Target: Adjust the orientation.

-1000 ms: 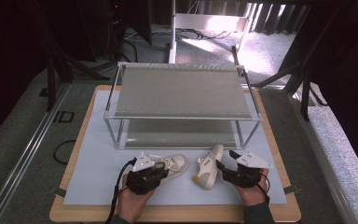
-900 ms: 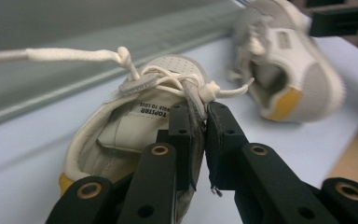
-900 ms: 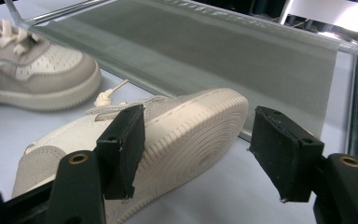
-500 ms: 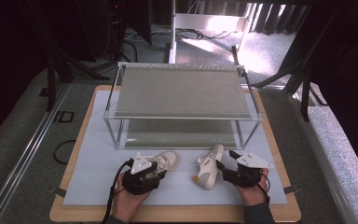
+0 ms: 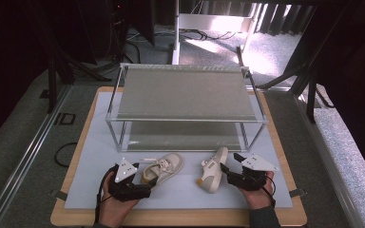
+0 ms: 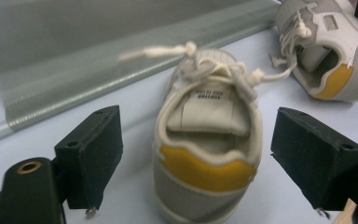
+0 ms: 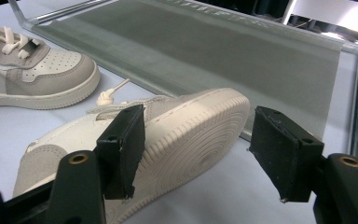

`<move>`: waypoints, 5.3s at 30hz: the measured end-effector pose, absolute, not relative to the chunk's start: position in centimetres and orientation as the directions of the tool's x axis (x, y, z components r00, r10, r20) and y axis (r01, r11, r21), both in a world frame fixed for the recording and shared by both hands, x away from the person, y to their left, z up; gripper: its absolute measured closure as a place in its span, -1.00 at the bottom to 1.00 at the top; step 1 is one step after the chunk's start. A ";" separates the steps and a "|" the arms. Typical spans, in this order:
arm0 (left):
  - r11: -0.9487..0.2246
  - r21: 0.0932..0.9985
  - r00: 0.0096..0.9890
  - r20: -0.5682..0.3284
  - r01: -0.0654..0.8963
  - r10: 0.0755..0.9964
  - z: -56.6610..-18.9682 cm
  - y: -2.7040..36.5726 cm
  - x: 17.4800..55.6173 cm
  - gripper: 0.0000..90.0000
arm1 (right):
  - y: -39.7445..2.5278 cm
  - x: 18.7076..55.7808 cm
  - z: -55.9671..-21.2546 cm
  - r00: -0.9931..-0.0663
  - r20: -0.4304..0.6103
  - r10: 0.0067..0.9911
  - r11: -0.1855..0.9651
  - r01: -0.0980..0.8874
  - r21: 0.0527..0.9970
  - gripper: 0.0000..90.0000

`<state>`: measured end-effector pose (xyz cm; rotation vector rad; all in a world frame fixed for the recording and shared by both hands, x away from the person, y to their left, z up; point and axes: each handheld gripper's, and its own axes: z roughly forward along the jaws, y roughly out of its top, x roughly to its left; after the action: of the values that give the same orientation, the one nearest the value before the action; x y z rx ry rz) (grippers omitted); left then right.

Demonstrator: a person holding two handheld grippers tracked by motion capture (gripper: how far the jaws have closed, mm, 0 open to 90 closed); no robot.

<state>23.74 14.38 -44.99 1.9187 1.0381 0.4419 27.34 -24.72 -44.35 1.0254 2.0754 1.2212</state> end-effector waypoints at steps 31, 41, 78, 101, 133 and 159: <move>-0.337 0.782 0.699 -0.169 0.524 0.695 -47.0 12.2 21.9 -0.26 | -24.8 27.4 -44.3 -0.585 -0.051 0.809 0.308 0.349 0.885 -0.22; -0.359 0.782 0.734 -0.177 0.510 0.656 -47.5 10.4 21.9 -0.18 | -24.9 27.5 -44.3 -0.587 -0.051 0.808 0.310 0.349 0.884 -0.22; -0.318 0.789 0.698 -0.186 0.525 0.692 -48.2 10.0 22.4 -0.34 | -29.0 24.8 -45.7 -0.606 -0.016 0.795 0.332 0.412 0.849 0.62; -0.315 0.793 0.696 -0.181 0.521 0.694 -48.1 10.3 22.3 -0.33 | -27.3 23.6 -44.4 -0.583 -0.062 0.810 0.335 0.373 0.865 0.08; -0.311 0.799 0.695 -0.177 0.515 0.696 -47.9 10.4 22.3 -0.33 | -24.7 23.8 -44.5 -0.486 -0.139 0.863 0.365 0.407 0.838 0.76; -0.216 0.842 0.675 -0.214 0.494 0.707 -45.6 12.5 22.8 -0.23 | -15.2 24.9 -45.3 -0.585 -0.280 0.761 0.507 0.267 0.820 0.76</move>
<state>22.80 12.51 -45.60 1.8749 0.9435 0.2631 24.93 -15.23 -45.32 0.8370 2.1102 0.9976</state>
